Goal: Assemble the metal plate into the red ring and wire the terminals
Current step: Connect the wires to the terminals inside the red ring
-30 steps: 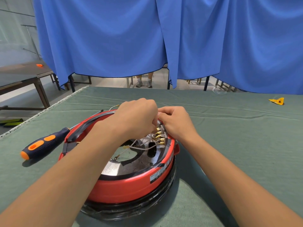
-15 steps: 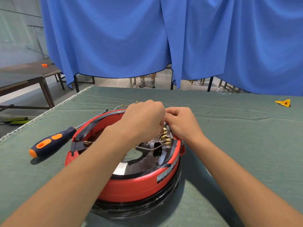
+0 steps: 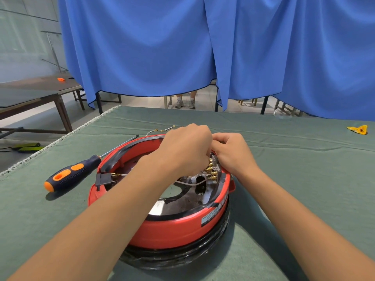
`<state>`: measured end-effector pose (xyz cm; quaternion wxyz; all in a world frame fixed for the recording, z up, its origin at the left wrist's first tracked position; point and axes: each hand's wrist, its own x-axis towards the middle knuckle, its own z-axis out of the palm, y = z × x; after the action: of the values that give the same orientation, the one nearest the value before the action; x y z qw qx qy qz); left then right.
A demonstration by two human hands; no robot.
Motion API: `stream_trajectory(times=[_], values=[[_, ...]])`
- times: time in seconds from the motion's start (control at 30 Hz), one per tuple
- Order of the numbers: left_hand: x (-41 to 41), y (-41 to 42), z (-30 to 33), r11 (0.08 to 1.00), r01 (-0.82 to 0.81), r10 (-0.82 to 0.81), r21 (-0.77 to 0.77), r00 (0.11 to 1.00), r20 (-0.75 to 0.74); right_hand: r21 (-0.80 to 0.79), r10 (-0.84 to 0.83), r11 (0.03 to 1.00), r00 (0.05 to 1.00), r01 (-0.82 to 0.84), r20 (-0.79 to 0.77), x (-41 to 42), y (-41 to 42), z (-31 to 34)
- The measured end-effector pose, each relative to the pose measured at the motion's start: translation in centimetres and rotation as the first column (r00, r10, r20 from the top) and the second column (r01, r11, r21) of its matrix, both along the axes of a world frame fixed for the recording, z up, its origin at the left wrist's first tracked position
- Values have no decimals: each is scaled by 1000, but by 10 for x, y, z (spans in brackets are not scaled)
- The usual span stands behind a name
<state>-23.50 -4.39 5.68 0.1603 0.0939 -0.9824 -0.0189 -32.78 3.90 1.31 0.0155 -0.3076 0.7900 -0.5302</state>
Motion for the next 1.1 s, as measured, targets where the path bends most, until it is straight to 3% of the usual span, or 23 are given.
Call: stream_trajectory(times=[0.3,0.47,0.63,0.73,0.87,1.1], values=[[0,1,-1,1000,27,-27,11,1000,-14,-6,7,1000,1000,-7,-9,0,1,-1],[1,-3,0,995,22,-24,98,1000,14,6,-8,1000,1000,8,-19,0,0,0],[2,-9,0,980,33,-41,195,998,41,174,-184,962,970,211,-158,-4,8,9],[2,-8,0,981,29,-37,194,999,38,351,-189,896,949,272,-254,-5,18,18],[2,-8,-1,983,26,-32,180,999,34,502,-105,830,952,242,-286,1,21,17],[2,-7,0,988,28,-32,151,999,25,420,-61,898,984,127,-167,0,18,7]])
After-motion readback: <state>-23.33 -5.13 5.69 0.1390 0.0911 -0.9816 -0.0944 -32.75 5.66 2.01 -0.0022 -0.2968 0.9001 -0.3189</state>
